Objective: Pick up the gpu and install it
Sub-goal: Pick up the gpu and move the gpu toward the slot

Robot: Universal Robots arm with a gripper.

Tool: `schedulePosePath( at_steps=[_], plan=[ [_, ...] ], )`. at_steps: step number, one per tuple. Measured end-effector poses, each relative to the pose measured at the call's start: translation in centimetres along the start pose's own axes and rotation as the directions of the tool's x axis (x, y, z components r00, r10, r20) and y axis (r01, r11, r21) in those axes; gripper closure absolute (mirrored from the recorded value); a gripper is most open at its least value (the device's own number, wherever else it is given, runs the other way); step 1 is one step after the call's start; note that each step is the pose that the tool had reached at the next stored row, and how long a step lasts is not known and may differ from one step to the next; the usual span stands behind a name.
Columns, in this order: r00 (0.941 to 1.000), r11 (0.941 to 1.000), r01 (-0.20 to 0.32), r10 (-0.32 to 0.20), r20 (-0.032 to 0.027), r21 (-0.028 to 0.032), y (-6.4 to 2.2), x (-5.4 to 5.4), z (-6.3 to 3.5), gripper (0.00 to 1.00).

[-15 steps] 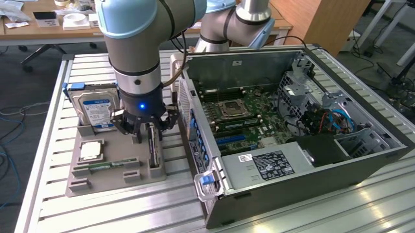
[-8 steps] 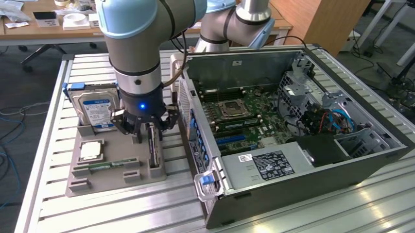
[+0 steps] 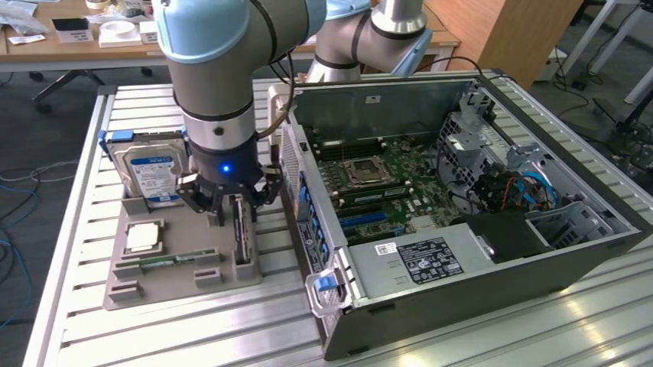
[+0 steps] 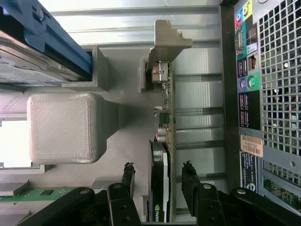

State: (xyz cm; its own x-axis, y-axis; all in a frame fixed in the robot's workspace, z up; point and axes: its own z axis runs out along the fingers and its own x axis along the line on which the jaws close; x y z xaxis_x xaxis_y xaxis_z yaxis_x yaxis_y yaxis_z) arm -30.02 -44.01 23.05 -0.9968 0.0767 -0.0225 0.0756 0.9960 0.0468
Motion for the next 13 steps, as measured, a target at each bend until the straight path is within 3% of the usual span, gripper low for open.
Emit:
schedulePosePath(
  at_steps=[8,13],
  plan=[
    [1.0,1.0,0.0,0.0,0.0,0.0001,0.0,0.0,0.01,0.47],
    [1.0,1.0,0.0,0.0,0.0,0.0001,0.0,0.0,0.01,0.61]
  ],
)
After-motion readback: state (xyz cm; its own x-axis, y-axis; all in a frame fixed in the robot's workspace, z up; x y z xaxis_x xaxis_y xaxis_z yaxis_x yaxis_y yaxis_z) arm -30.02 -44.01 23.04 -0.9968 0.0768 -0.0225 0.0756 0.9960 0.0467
